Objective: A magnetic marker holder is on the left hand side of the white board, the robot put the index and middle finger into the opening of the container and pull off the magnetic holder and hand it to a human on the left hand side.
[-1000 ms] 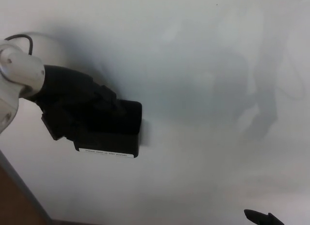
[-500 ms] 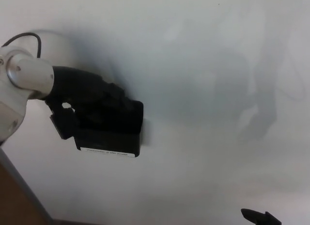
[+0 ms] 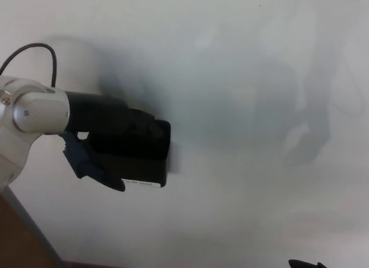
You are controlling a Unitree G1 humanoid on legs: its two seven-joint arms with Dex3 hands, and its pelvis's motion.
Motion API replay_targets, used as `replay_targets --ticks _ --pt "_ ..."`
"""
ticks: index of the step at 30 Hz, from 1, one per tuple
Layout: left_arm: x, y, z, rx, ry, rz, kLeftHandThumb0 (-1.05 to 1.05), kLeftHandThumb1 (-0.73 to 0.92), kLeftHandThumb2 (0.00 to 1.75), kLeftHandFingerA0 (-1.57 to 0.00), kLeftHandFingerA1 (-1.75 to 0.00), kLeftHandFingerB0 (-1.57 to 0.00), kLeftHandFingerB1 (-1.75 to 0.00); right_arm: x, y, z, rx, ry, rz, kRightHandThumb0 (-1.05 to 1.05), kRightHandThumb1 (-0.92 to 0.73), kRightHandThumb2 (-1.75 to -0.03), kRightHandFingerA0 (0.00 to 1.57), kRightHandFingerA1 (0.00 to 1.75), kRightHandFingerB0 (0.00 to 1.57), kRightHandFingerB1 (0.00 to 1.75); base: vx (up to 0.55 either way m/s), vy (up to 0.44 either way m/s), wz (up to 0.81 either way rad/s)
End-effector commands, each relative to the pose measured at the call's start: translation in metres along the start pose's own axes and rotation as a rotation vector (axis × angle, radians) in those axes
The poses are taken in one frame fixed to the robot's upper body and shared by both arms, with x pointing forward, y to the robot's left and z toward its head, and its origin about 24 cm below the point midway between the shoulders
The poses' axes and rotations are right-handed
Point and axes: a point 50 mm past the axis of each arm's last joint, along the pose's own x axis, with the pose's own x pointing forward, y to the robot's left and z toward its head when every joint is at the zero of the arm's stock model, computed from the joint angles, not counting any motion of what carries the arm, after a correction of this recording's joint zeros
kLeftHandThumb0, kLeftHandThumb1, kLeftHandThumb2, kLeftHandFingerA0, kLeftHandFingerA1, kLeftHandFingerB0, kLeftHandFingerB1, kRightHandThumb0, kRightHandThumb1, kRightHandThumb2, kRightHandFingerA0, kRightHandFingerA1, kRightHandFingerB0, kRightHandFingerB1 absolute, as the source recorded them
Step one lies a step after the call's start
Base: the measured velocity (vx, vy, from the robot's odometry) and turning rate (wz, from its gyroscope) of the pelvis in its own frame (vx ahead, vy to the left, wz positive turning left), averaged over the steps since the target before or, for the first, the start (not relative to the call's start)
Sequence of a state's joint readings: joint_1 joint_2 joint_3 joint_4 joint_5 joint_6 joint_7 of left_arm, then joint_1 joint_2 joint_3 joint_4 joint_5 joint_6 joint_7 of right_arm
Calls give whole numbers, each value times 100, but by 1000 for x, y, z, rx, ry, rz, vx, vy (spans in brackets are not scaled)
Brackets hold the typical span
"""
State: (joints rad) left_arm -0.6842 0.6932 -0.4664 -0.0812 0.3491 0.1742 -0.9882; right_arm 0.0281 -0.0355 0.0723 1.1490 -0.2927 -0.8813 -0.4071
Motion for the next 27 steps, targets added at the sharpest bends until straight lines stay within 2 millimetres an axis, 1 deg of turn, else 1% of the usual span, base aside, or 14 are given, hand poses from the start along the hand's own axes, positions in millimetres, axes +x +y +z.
replay_targets --ticks 1,8,10,13,15,16,18,19,20,21,23,24,25,27 --pt "-5 4 -4 44 36 34 -87 51 90 -6 -19 -10 -17 0 -5 0 -4 -12 -13 -54 -67 -60 73 48 62 44 0 0 0" --pt "0 -6 -10 33 38 13 -87 51 90 -5 -27 -9 -18 -2 -3 0 -4 -17 -8 -53 -67 -60 73 48 62 44 0 0 0" --pt "3 -8 -13 17 49 5 -87 50 89 -6 -27 -8 -19 0 -4 1 -9 -19 -9 -57 -62 -63 71 49 59 45 0 0 0" --pt "6 -10 -17 21 68 -7 -89 52 90 -7 -28 -9 -18 1 -4 2 -11 -28 -9 -54 -67 -60 70 47 63 44 0 0 0" --pt "9 -11 -19 24 84 -17 -88 50 89 -7 -29 -6 -18 2 -4 3 -11 -29 -8 -56 -63 -63 70 49 61 45 0 0 0" --pt "12 -12 -21 26 92 -23 -88 50 88 -7 -31 -5 -18 2 -4 3 -10 -31 -9 -54 -67 -60 71 47 64 44 0 0 0" --pt "14 -12 -22 30 96 -27 -88 50 88 -7 -31 -5 -18 2 -4 4 -10 -35 -11 -54 -67 -60 71 47 64 44 0 0 0" --pt "16 -12 -22 23 98 -30 -90 63 60 -9 -27 -6 -24 3 -3 4 -8 -38 -8 -54 -67 -60 72 48 64 44 0 0 0" --pt "16 -12 -23 21 99 -31 -90 63 60 -9 -27 -6 -24 4 -3 5 -8 -39 -7 -54 -67 -60 72 48 64 44 0 0 0" --pt "18 -12 -22 22 100 -31 -86 48 86 -7 -31 -6 -19 5 -3 5 -8 -40 -7 -57 -63 -63 70 49 61 45 0 0 0" --pt "18 -11 -22 22 101 -31 -86 48 86 -7 -31 -6 -19 5 -3 6 -8 -40 -8 -57 -63 -63 70 49 61 45 0 0 0" --pt "22 -13 -22 10 101 -41 -87 60 59 -8 -27 -6 -24 5 -3 6 -6 -42 -7 -54 -67 -60 71 47 63 44 0 0 0" --pt "27 -14 -21 18 107 -50 -83 50 91 -3 -30 -6 -21 6 -3 7 -5 -47 -9 -56 -63 -63 70 49 61 45 0 0 0" --pt "30 -15 -20 23 104 -49 -85 51 91 -2 -31 -7 -21 7 -3 8 -7 -52 -9 -56 -64 -62 70 48 61 44 0 0 0"
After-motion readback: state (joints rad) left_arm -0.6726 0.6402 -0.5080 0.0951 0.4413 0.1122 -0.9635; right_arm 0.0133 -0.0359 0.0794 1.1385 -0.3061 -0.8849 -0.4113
